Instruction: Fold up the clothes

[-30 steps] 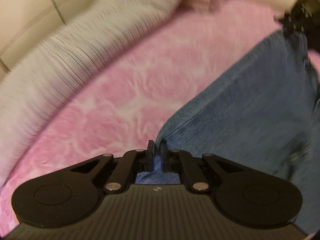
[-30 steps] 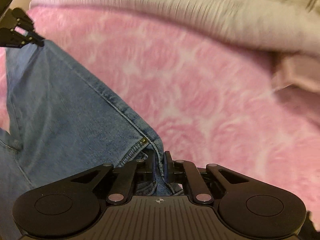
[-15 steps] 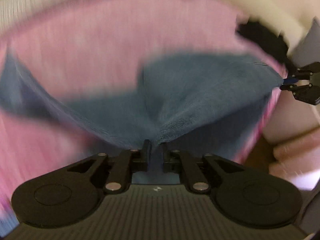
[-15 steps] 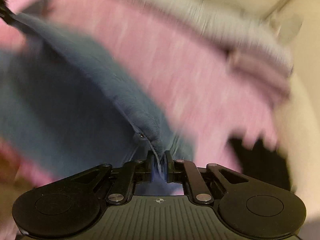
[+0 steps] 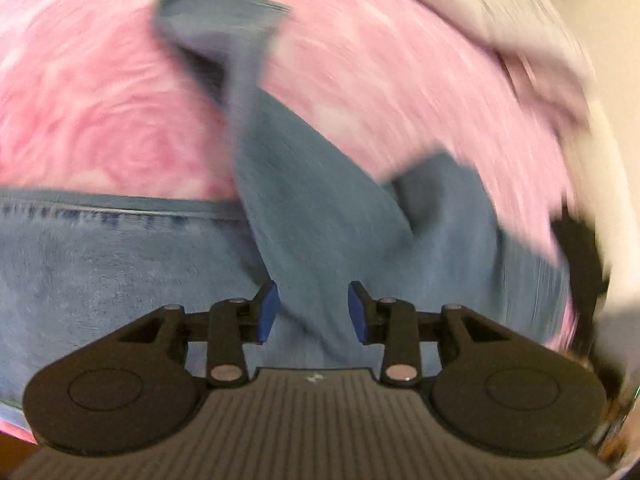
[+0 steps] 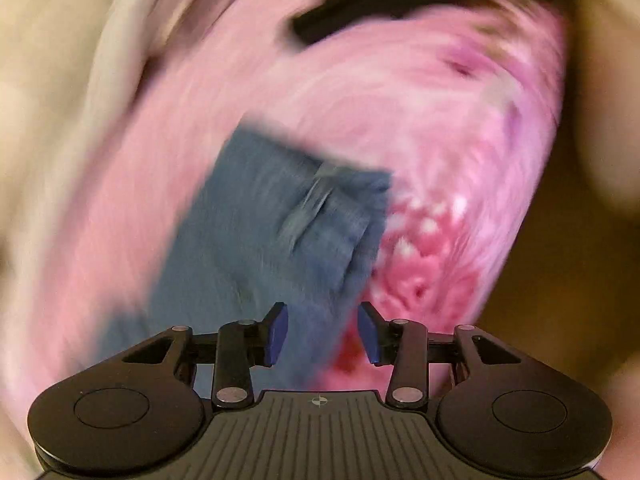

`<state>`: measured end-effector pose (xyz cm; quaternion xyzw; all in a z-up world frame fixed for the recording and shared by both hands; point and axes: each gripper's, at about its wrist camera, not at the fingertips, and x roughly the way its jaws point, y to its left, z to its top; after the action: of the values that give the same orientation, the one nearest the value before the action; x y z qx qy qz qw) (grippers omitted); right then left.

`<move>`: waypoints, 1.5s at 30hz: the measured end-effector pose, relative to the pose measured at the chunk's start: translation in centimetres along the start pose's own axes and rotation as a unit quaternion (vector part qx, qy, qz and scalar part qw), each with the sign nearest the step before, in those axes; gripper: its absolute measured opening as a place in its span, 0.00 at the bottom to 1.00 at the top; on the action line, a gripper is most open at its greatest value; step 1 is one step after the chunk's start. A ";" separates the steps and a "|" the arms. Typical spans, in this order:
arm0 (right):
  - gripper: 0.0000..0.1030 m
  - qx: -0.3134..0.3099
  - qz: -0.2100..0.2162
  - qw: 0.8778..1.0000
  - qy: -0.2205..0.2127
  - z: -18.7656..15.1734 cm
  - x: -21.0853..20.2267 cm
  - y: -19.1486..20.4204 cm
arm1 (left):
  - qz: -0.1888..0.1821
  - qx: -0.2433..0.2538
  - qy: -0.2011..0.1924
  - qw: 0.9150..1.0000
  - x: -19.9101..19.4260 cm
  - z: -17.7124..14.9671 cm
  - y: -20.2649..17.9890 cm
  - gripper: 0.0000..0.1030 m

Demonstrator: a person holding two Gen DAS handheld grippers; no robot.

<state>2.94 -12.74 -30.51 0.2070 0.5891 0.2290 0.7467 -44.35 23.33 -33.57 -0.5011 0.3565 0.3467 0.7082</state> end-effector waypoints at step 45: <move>0.06 -0.155 -0.034 0.987 0.009 3.1 3.6 -0.5 | 0.149 -0.010 -0.149 0.978 -1.8 -10.7 2.0 0.02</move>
<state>6.73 -11.11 -32.96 0.0664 0.5602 0.2937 0.7717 -48.59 13.38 -35.57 -0.3919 0.3139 0.5224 0.6891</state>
